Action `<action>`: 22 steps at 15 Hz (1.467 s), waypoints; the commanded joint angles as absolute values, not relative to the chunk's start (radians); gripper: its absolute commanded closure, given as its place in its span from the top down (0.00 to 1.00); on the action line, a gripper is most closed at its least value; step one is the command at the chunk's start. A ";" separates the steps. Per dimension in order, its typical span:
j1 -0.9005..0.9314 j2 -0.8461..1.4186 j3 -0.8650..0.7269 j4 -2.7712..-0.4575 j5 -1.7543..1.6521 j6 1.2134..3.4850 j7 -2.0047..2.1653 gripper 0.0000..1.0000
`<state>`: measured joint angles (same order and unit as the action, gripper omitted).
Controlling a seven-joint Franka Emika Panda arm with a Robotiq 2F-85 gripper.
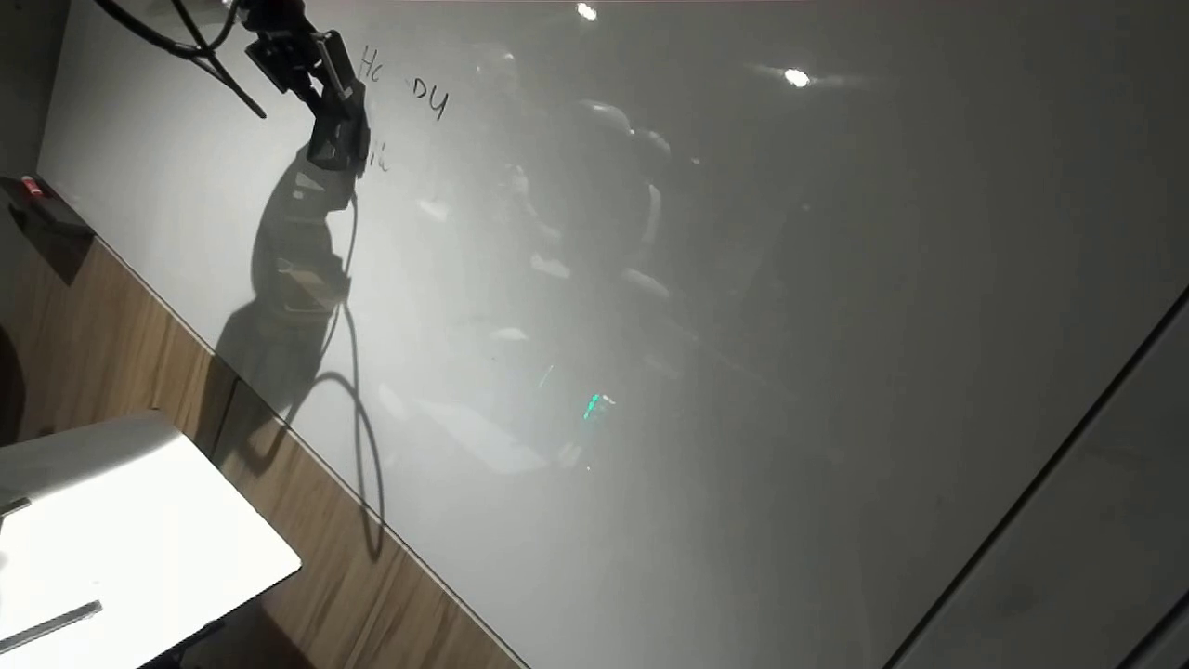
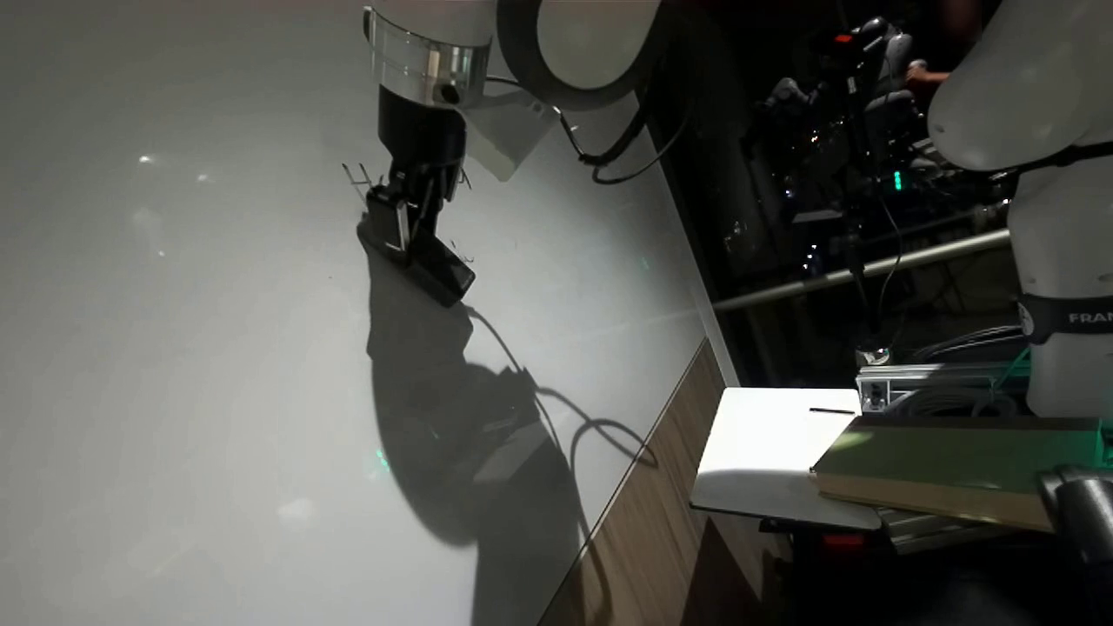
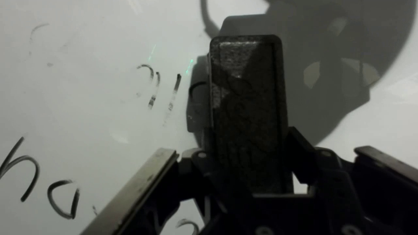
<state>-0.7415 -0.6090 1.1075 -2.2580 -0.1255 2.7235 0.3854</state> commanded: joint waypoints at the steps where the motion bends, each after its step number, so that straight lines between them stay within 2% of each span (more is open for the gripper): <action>1: -0.754 -0.587 1.047 -2.171 -0.189 2.675 0.387 0.30; 9: -0.679 -0.563 0.928 -2.032 -0.269 2.535 0.415 0.30; 14: -0.688 -0.527 0.958 -2.080 -0.346 2.560 0.487 0.30; 22: -0.815 -0.477 1.011 -2.152 -0.512 2.603 0.601 0.30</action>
